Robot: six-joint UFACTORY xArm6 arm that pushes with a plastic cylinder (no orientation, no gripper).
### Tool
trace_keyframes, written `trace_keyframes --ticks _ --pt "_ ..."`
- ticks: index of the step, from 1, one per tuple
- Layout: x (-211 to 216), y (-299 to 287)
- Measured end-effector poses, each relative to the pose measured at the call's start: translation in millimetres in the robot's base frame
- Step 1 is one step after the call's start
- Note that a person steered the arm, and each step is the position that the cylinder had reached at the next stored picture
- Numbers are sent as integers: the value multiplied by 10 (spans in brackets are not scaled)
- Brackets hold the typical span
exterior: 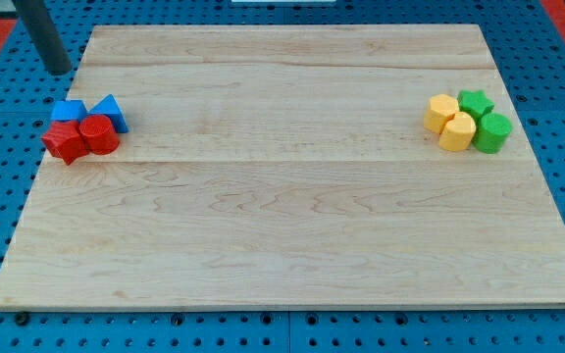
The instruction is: Move your arm towards the group of blocks
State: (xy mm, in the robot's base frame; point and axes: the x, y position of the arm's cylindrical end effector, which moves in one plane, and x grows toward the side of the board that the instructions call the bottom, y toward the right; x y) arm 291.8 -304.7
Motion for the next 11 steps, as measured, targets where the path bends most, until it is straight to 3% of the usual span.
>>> trace_keyframes --ticks 1,2,8,10,11 --pt "-18 78" --pt "-56 597" --pt "-113 6183" --pt "77 6504" --pt "616 6497"
